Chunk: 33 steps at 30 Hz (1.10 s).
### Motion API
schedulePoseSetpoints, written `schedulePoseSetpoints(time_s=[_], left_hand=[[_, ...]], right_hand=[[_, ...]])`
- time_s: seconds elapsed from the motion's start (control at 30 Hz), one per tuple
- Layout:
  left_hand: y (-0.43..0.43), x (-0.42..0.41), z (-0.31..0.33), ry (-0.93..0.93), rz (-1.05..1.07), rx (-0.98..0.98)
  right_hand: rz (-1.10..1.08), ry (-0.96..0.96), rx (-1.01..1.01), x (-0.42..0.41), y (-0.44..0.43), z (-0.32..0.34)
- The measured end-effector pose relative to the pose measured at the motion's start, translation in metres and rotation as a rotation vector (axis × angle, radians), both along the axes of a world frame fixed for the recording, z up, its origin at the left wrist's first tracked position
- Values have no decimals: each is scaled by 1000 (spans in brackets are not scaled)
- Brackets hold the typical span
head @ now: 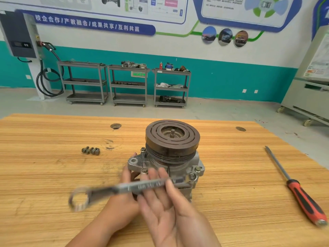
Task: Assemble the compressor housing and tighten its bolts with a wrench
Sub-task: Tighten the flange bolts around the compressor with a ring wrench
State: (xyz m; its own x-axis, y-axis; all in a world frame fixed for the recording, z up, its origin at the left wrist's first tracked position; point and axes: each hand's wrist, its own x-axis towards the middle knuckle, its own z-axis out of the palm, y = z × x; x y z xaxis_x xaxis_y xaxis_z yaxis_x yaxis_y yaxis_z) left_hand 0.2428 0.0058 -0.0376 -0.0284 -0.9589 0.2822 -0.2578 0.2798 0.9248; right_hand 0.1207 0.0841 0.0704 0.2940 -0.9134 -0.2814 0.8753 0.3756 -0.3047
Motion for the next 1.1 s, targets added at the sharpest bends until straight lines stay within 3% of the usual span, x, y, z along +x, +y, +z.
schedulePoseSetpoints(time_s=[0.07, 0.17, 0.27, 0.33, 0.43, 0.53, 0.6, 0.7, 0.83, 1.1], left_hand=[[0, 2, 0, 33, -28, 65], [-1, 7, 2, -92, -104, 37], [-3, 8, 3, -62, -119, 53], [-2, 7, 4, -58, -122, 40], [-2, 8, 5, -44, -120, 40], [-1, 8, 4, -59, -110, 47], [-2, 7, 4, -59, -114, 48], [-3, 7, 3, -60, -121, 65], [-3, 8, 3, -63, -118, 67], [-4, 7, 4, -91, -101, 61]], right_hand=[[78, 128, -8, -15, 14, -10], [235, 414, -147, -51, 22, -28], [167, 736, -254, -89, 18, -30], [56, 1070, -421, -114, 8, -17], [55, 1720, -854, -141, -14, 14], [275, 2193, -1005, -154, -39, 46], [513, 2390, -1046, -153, -54, 61], [740, 2419, -1087, -149, -77, 75], [1024, 2420, -962, -136, -99, 89], [1240, 2395, -824, -114, -119, 99]])
